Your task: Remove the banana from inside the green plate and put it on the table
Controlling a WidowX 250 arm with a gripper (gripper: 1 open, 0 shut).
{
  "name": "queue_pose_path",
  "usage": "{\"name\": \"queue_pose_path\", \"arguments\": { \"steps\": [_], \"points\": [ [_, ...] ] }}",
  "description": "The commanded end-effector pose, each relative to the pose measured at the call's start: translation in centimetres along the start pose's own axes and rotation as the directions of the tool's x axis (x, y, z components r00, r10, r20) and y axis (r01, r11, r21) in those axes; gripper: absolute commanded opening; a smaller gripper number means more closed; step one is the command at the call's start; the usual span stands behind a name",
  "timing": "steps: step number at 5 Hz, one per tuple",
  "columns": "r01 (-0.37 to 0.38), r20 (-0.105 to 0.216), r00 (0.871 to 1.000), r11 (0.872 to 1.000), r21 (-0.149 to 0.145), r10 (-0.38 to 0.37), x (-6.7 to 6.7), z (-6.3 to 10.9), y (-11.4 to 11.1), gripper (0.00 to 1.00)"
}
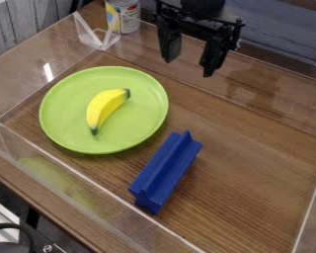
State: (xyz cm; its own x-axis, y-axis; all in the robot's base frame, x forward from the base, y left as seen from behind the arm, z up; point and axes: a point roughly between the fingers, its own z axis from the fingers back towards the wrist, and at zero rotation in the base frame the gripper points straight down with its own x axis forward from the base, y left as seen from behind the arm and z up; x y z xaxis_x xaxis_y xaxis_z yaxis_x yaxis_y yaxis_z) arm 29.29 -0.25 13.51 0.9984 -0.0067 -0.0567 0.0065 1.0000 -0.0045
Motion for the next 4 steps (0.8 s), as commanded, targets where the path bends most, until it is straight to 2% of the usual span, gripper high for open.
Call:
{"name": "queue_pose_path", "arguments": {
  "steps": [1, 2, 3, 4],
  "points": [
    [0.006, -0.021, 1.0, 1.0, 0.002, -0.006, -0.2, -0.7, 0.3, 1.0],
    [-0.012, -0.016, 1.0, 1.0, 0.002, 0.012, -1.7, -0.8, 2.9, 1.0],
    [-0.039, 0.008, 0.999, 0.999, 0.007, 0.039, -3.3, -0.9, 6.8, 1.0],
    [-0.063, 0.023, 0.998, 0.998, 0.01, 0.063, -4.0, -1.3, 9.9, 1.0]
  ]
}}
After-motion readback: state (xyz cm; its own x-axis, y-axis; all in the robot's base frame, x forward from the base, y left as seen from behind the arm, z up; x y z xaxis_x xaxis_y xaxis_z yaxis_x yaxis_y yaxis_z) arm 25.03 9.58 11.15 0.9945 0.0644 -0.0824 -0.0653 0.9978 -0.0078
